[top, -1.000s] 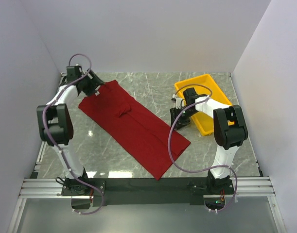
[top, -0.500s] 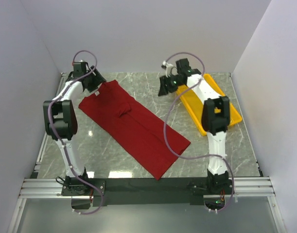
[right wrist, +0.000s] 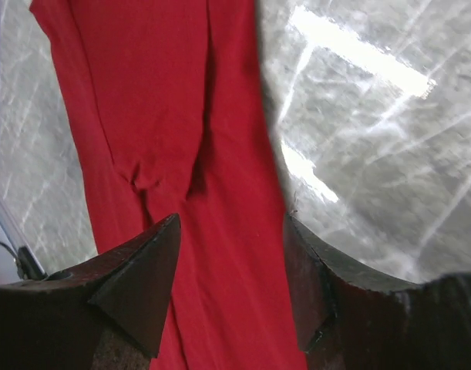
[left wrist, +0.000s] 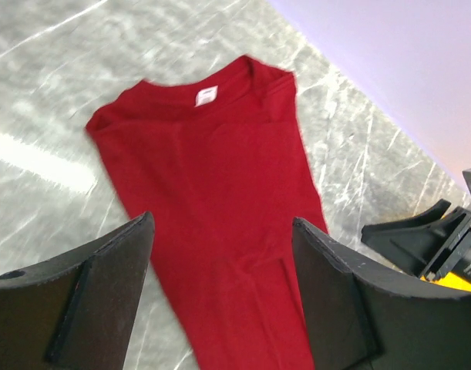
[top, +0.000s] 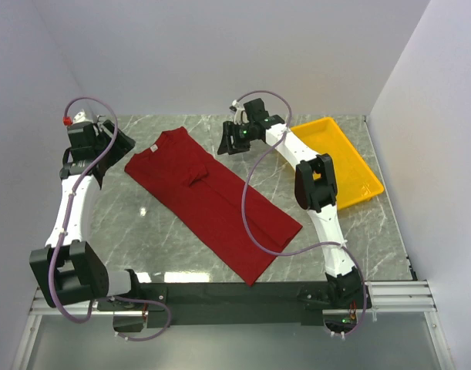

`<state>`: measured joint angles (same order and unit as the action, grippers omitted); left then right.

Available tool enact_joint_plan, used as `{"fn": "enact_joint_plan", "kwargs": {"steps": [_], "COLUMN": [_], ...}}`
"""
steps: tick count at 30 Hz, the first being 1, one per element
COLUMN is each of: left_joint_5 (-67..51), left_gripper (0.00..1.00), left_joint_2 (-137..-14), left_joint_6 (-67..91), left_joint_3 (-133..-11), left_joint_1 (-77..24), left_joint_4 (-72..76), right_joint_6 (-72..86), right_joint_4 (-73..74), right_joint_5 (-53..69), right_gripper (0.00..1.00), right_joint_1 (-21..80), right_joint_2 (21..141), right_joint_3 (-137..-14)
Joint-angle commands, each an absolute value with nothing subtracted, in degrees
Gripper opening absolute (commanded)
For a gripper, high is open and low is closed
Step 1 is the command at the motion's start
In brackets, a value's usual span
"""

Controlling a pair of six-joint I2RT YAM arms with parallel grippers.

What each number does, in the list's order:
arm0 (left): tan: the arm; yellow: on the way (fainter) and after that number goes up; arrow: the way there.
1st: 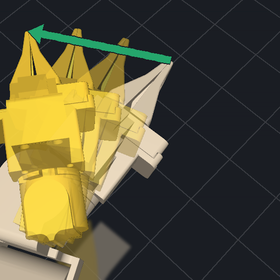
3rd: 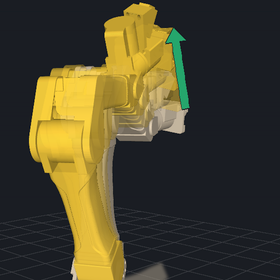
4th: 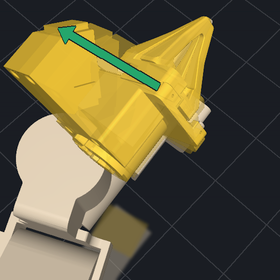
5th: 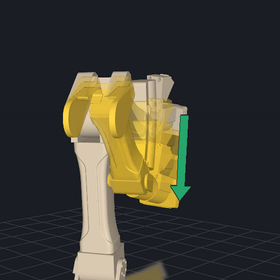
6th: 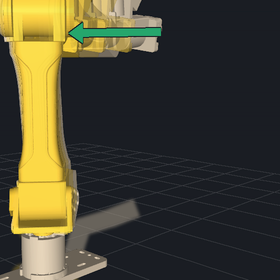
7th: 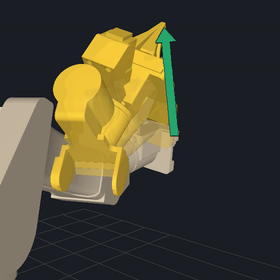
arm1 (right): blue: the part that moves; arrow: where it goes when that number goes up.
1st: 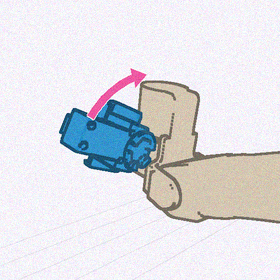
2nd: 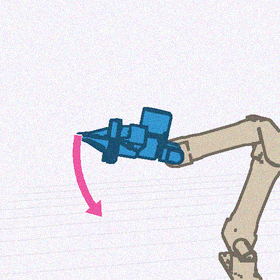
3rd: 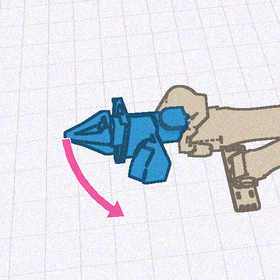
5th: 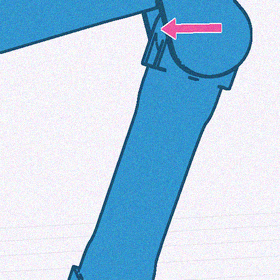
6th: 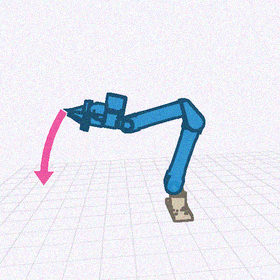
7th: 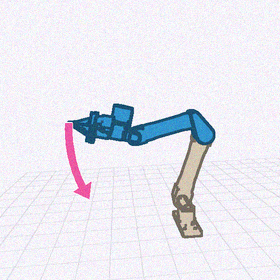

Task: Fold and stack the t-shirts
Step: Fold the tshirt

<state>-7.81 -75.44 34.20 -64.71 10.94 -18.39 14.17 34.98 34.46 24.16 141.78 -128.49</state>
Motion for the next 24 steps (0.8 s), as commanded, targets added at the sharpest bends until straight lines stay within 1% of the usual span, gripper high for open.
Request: {"fn": "enact_joint_plan", "kwargs": {"steps": [1, 10, 24], "left_joint_5": [-9.31, -10.98, -11.86], "left_gripper": [0.78, 0.77, 0.77], "left_joint_2": [-71.64, -67.42, -65.48], "left_joint_6": [34.45, 34.8, 35.77], "left_joint_3": [-62.84, -60.65, -57.13], "left_joint_1": [12.39, 13.18, 13.54], "left_joint_4": [-20.73, -22.94, -22.76], "right_joint_6": [17.32, 17.23, 15.47], "right_joint_4": [33.31, 35.51, 39.64], "right_joint_5": [31.91, 30.32, 32.08], "right_gripper": [0.62, 0.6, 0.54], "right_joint_1": [24.08, 25.22, 27.68], "right_joint_2": [143.7, 147.3, 149.85], "right_joint_3": [-129.9, -131.4, -132.36]}}
